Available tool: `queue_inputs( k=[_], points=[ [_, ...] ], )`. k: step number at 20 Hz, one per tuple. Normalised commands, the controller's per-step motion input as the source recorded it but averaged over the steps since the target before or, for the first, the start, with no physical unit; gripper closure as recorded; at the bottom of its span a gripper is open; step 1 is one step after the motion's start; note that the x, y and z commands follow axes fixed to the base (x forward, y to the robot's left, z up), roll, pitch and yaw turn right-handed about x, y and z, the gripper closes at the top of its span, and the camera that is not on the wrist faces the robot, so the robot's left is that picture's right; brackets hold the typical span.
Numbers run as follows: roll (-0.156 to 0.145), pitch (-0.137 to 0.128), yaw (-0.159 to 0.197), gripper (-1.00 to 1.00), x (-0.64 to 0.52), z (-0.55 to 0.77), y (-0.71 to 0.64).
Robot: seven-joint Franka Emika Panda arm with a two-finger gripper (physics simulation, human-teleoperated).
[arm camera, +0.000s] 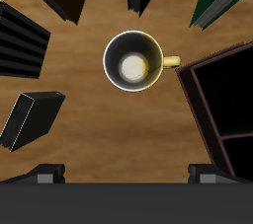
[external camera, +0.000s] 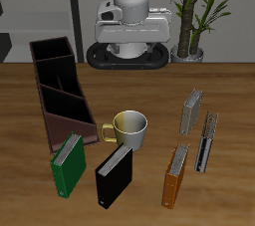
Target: Place the black book into the right desk caddy's back compartment
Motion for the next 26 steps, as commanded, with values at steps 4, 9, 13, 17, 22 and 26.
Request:
queue_inputs(
  k=[4, 9, 13, 17, 22, 26],
  points=[
    [-0.001, -0.007, -0.005, -1.0, 0.24, 0.11, 0.01],
    [-0.025, -0.039, 0.002, -1.0, 0.29, 0.1, 0.03],
    [-0.004, 0.011, 0.001, -1.0, 0.31, 0.04, 0.06],
    [-0.011, -0.009, -0.017, -1.0, 0.33, 0.12, 0.08],
    [-0.024, -0.007, -0.017, -1.0, 0.29, 0.06, 0.11],
    [0.04, 0.001, 0.004, -1.0, 0.26, 0.0, 0.18]
  ],
)
